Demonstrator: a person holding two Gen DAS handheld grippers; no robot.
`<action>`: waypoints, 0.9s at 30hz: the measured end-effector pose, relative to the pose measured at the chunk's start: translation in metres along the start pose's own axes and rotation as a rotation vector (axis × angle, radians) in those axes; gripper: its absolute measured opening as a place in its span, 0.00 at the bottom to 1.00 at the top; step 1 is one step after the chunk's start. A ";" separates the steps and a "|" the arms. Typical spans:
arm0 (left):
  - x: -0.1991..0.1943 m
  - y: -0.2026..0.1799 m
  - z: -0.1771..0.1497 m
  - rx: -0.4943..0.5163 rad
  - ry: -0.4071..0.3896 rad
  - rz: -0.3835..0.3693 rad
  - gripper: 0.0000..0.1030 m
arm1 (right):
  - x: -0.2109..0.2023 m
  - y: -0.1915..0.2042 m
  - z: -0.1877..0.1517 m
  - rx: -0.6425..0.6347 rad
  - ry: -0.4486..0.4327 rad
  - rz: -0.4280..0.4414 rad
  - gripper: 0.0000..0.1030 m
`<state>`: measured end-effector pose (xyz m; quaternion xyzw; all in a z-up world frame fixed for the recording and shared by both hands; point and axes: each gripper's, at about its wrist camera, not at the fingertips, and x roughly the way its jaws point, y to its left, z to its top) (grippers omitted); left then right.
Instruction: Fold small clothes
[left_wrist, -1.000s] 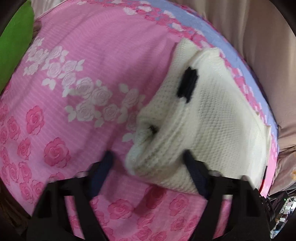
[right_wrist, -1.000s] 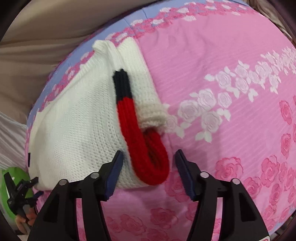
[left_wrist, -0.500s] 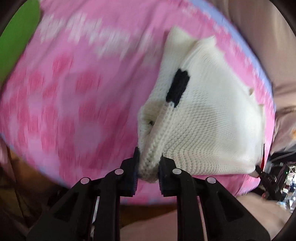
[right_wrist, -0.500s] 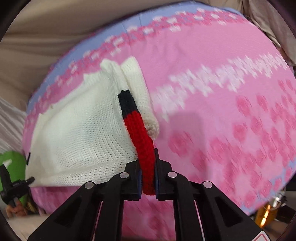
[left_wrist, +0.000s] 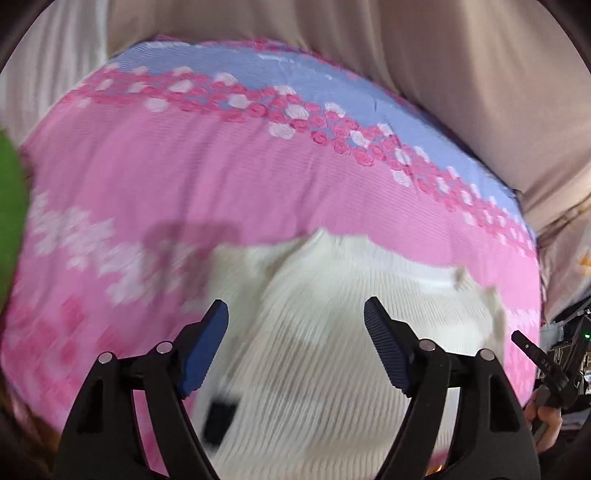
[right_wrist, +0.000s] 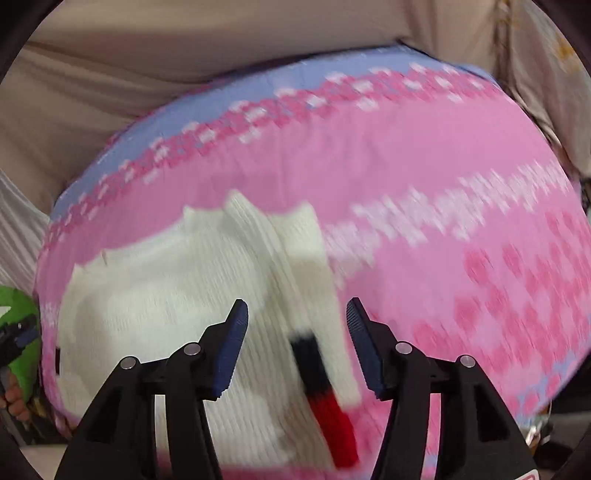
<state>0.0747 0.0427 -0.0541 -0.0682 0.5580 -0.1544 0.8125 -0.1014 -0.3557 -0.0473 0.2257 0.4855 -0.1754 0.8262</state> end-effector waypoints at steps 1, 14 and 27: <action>0.018 -0.003 0.004 -0.003 0.020 0.024 0.69 | 0.013 0.012 0.007 -0.012 -0.002 0.002 0.54; 0.051 0.024 0.018 -0.065 0.091 0.092 0.07 | 0.044 0.006 0.047 0.039 -0.042 0.035 0.06; 0.020 0.001 0.008 0.068 0.004 0.190 0.21 | 0.051 0.014 0.043 0.028 0.002 -0.009 0.12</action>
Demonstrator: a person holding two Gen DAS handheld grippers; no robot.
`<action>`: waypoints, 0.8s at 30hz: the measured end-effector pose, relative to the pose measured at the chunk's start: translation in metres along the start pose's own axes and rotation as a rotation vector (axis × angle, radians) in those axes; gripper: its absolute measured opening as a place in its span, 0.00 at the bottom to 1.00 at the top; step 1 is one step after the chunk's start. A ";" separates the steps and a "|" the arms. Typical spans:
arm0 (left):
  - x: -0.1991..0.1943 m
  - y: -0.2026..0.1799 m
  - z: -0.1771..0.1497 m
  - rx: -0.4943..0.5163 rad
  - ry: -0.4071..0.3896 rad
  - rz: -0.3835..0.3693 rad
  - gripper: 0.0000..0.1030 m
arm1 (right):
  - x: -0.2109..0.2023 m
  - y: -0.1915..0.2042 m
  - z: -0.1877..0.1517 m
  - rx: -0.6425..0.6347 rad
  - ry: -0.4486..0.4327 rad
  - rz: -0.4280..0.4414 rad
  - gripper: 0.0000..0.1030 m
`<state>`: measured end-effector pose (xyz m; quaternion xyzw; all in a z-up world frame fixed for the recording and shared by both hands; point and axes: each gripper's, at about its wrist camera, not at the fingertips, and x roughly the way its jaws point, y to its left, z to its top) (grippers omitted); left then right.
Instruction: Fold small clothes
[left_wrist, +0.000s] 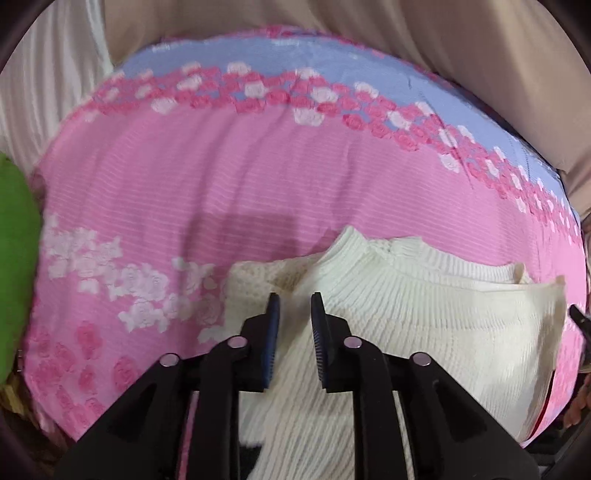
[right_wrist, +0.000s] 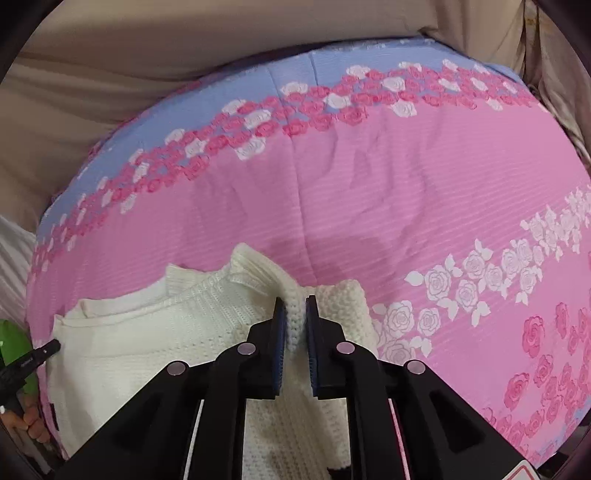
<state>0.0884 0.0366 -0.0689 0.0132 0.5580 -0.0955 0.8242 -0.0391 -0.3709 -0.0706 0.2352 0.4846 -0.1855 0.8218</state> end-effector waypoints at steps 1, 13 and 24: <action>-0.014 -0.003 -0.006 0.010 -0.025 -0.005 0.28 | -0.018 0.005 -0.005 -0.011 -0.043 -0.016 0.18; 0.012 -0.054 -0.055 0.138 0.088 -0.036 0.34 | 0.019 0.121 -0.098 -0.294 0.168 0.161 0.02; 0.017 -0.057 -0.056 0.146 0.087 -0.029 0.39 | 0.009 0.122 -0.085 -0.255 0.168 0.170 0.00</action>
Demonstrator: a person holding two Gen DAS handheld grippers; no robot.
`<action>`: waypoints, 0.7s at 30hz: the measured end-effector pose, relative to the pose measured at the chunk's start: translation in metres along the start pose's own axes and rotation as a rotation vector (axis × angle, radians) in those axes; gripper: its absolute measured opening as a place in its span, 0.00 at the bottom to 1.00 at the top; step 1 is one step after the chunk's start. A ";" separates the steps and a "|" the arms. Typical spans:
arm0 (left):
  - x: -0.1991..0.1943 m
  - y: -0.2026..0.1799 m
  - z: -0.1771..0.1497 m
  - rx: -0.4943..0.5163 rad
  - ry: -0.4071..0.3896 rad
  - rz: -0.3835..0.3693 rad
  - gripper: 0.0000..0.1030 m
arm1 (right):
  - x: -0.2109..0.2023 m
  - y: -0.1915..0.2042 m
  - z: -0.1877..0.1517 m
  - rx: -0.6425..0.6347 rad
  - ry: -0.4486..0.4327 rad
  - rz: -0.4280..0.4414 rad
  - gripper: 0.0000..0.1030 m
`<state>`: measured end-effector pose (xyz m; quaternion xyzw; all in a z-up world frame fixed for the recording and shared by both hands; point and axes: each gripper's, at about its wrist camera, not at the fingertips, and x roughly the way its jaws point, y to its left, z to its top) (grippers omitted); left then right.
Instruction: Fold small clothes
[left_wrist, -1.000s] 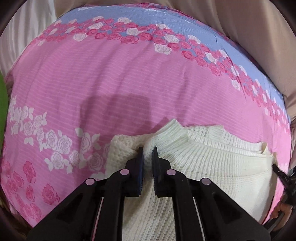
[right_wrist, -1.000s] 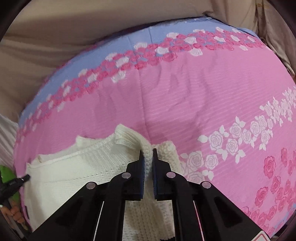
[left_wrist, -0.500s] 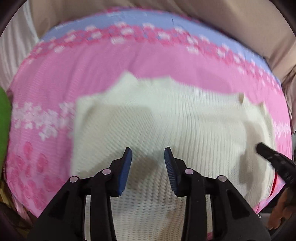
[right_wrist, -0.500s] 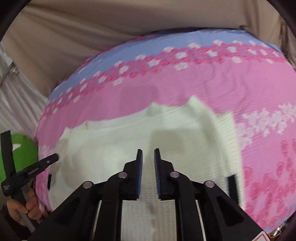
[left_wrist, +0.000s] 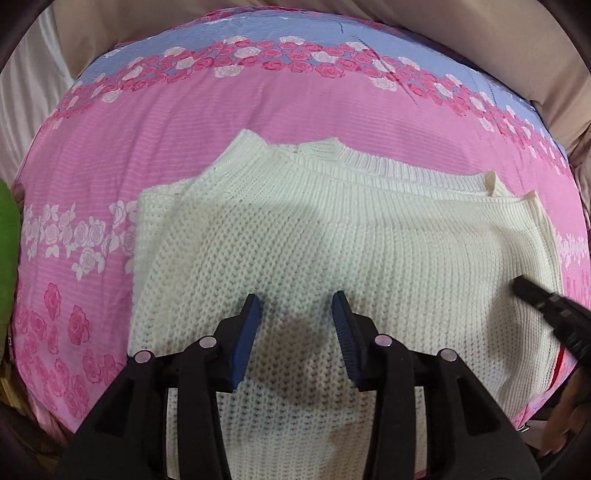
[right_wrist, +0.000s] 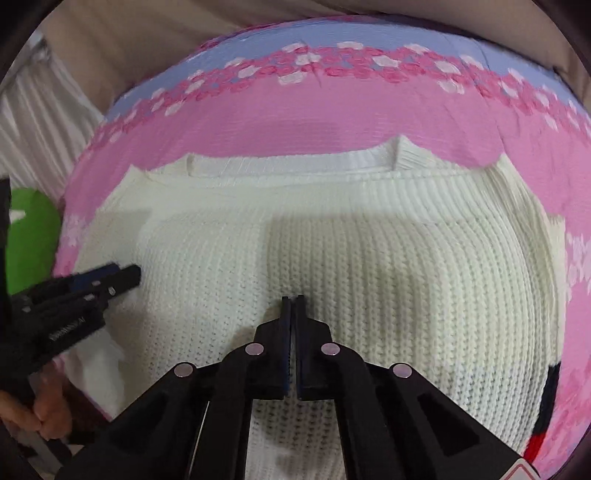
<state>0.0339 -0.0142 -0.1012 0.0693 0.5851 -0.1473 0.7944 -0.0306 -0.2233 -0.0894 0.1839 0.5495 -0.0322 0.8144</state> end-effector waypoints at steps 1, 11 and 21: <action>-0.001 0.001 0.000 0.000 -0.002 0.001 0.39 | -0.009 -0.011 0.000 0.035 -0.022 -0.022 0.01; -0.009 0.003 0.001 -0.029 -0.001 -0.024 0.42 | -0.044 -0.154 -0.024 0.373 -0.083 -0.116 0.00; 0.006 -0.017 0.030 -0.013 -0.001 0.000 0.46 | -0.003 0.046 0.016 -0.091 0.006 0.160 0.01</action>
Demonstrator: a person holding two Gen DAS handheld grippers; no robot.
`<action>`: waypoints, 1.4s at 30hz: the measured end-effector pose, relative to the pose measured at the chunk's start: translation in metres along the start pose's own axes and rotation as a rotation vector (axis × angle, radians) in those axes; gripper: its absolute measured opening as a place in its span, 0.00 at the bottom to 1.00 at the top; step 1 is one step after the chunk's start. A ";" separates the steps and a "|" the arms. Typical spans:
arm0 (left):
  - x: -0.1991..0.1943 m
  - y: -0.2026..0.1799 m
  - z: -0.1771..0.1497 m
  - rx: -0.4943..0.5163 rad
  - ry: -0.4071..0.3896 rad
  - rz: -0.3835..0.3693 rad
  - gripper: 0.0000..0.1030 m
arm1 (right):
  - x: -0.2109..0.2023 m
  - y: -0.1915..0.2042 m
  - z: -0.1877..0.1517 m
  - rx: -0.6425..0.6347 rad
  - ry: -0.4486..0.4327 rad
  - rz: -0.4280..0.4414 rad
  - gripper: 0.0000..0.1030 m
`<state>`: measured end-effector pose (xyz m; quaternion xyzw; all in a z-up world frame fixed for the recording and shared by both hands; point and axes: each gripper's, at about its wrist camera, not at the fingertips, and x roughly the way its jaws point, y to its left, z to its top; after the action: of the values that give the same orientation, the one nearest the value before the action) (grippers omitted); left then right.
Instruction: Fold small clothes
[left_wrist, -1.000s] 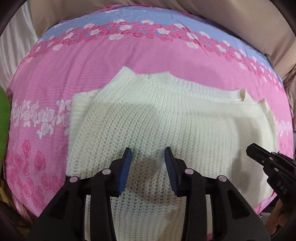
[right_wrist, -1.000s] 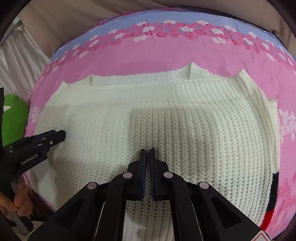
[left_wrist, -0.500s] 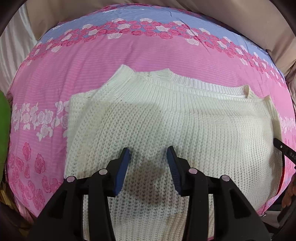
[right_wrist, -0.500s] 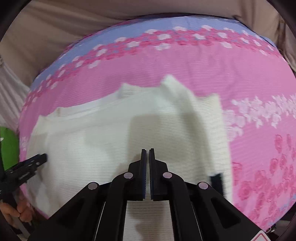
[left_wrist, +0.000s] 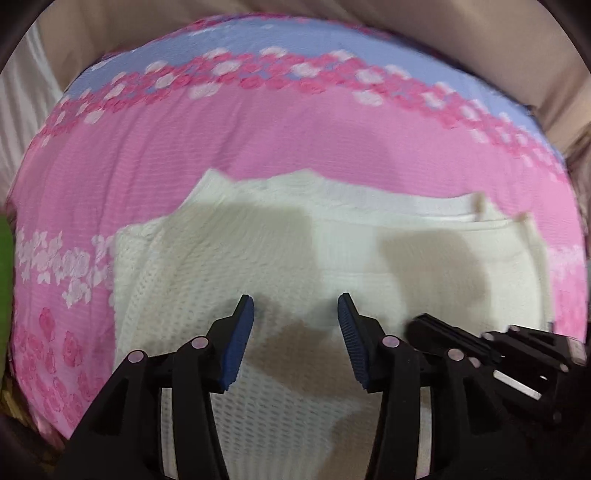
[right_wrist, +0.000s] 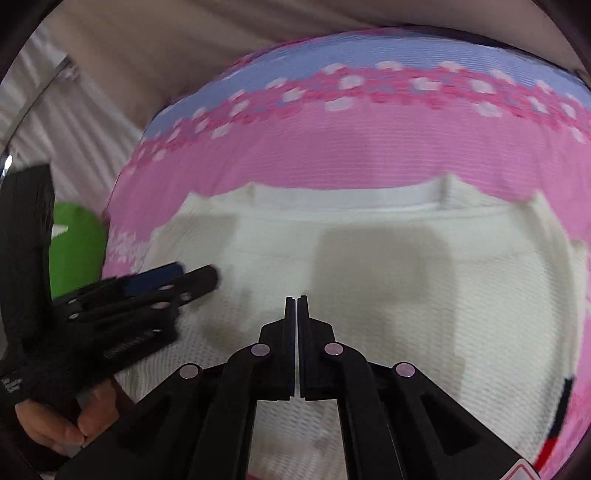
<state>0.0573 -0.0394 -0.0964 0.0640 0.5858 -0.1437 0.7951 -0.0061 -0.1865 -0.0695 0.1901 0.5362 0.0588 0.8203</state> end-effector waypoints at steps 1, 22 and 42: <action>0.002 0.012 0.000 -0.018 -0.008 -0.017 0.46 | 0.013 0.013 0.002 -0.039 0.022 -0.002 0.00; -0.055 0.092 -0.061 -0.223 -0.073 0.045 0.61 | -0.085 -0.155 -0.039 0.254 -0.109 -0.199 0.03; -0.029 0.139 -0.136 -0.610 0.020 -0.103 0.78 | -0.082 -0.111 -0.061 0.217 -0.071 -0.094 0.09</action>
<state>-0.0329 0.1343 -0.1198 -0.2061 0.6121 -0.0007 0.7634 -0.1075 -0.2981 -0.0617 0.2543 0.5184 -0.0445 0.8152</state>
